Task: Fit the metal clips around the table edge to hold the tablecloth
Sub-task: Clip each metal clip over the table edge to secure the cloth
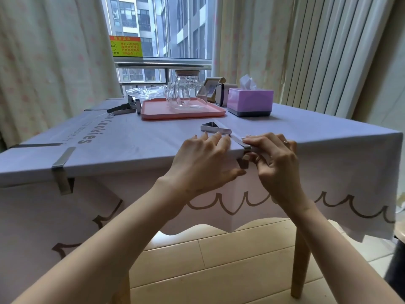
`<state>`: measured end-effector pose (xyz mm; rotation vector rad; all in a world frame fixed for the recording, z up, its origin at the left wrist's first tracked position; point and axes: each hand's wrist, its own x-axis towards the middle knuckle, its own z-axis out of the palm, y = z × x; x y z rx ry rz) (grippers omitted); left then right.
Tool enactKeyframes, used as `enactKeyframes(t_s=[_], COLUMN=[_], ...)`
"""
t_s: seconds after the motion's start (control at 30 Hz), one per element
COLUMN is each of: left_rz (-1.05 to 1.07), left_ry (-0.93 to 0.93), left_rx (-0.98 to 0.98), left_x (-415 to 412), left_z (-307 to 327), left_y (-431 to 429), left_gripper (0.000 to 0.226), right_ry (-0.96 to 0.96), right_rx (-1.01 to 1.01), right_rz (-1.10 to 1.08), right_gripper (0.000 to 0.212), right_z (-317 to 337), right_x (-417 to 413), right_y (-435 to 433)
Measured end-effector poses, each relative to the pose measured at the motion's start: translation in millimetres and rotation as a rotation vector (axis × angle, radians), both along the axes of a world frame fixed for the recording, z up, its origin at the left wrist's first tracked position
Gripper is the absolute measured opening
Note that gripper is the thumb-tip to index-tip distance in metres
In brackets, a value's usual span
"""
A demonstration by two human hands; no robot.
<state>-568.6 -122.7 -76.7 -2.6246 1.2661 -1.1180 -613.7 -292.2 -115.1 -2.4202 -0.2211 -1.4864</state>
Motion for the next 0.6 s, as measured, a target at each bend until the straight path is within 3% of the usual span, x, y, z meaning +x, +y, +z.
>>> enactKeyframes(t_s=[0.2,0.43,0.6], left_rz=[0.051,-0.016,0.019], left_ry=[-0.02,-0.079,0.018], left_rx=[-0.085,-0.052,-0.031], left_x=[-2.0,5.5,6.2], left_z=[-4.4,-6.8,-6.4], left_y=[-9.3,-7.2,-8.7], left_gripper=[0.069,0.065,0.072], right_ry=[0.005,-0.015,-0.029], right_rx=[-0.013,0.012,0.041], right_rz=[0.011,0.032,0.001], right_gripper=[0.028,0.034,0.036], right_z=[0.5,-1.5,-1.8], right_x=[1.0,2.3,5.1], right_y=[-0.9,0.0,4.9])
